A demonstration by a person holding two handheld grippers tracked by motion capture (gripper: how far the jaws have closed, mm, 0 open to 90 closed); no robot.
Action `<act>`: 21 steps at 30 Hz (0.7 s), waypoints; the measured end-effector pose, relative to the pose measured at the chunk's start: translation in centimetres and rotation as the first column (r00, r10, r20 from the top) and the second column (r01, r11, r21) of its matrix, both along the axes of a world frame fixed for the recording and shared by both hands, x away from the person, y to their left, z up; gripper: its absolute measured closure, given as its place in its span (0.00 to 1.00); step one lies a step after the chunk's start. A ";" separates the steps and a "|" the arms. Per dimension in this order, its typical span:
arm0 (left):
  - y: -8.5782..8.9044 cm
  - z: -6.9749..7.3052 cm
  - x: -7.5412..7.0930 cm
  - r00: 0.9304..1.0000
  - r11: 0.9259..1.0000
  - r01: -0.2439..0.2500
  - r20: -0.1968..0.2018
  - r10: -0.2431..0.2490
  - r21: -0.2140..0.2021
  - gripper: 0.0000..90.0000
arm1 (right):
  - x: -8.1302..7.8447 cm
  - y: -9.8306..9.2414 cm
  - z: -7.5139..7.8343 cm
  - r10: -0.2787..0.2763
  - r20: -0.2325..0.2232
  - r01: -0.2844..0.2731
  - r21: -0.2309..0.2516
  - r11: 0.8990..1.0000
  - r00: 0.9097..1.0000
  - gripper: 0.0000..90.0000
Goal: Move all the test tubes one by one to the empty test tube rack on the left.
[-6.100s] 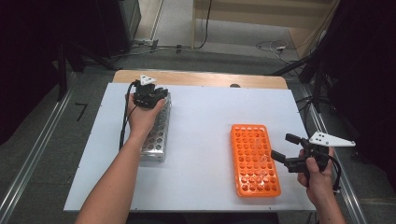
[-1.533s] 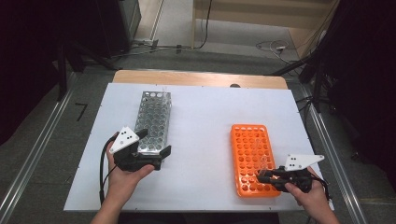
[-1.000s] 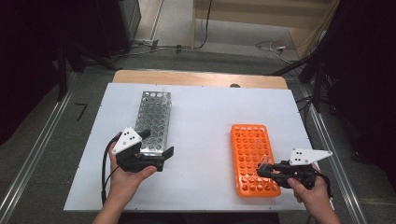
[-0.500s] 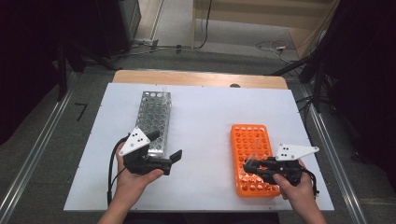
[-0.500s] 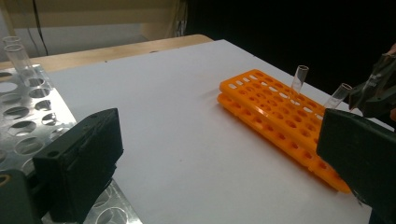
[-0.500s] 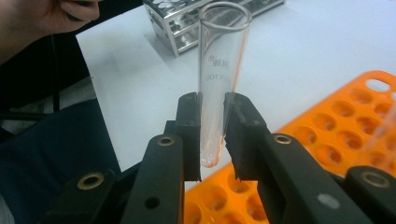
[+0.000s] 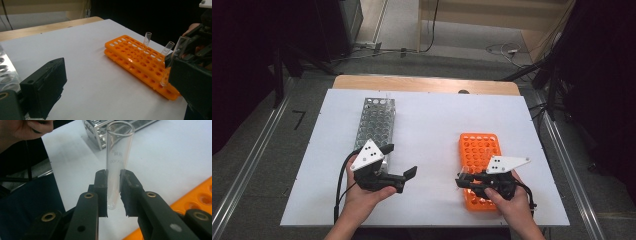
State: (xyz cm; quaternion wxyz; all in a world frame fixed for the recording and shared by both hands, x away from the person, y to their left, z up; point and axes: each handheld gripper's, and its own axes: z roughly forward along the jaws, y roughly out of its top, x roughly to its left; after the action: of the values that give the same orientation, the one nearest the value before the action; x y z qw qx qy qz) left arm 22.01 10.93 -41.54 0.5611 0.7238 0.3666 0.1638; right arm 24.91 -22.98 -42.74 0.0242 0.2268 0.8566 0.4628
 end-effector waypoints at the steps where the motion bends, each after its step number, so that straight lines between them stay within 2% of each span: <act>1: -0.3 0.0 -0.1 1.000 1.000 0.007 -0.001 -0.007 0.000 0.02 | -0.1 0.2 0.0 0.001 -0.005 -0.001 0.000 1.000 1.000 0.82; 7: -1.3 -0.1 -0.3 0.999 0.999 0.044 -0.007 -0.043 0.006 0.02 | -0.4 1.5 -0.5 0.012 -0.014 -0.012 0.007 1.000 1.000 0.81; 12: -2.2 -0.4 -0.4 0.997 0.997 0.078 -0.014 -0.078 -0.007 0.04 | -0.5 2.4 -0.9 0.020 -0.029 -0.020 0.001 1.000 0.999 0.81; 16: -2.9 -0.5 -0.6 0.991 0.991 0.133 -0.021 -0.133 -0.017 0.10 | -0.8 3.1 -1.2 0.030 -0.034 -0.030 -0.006 1.000 0.999 0.81; 21: -3.9 -0.7 -0.8 0.984 0.984 0.177 -0.027 -0.178 -0.020 0.16 | -1.0 3.8 -1.4 0.040 -0.036 -0.041 -0.006 0.999 0.999 0.81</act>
State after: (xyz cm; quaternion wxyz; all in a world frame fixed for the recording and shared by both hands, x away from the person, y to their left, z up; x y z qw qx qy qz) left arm 21.16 7.02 -42.20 0.5746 0.7508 0.3101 0.0997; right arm 23.89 -19.20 -44.13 0.0000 0.2176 0.8630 0.4560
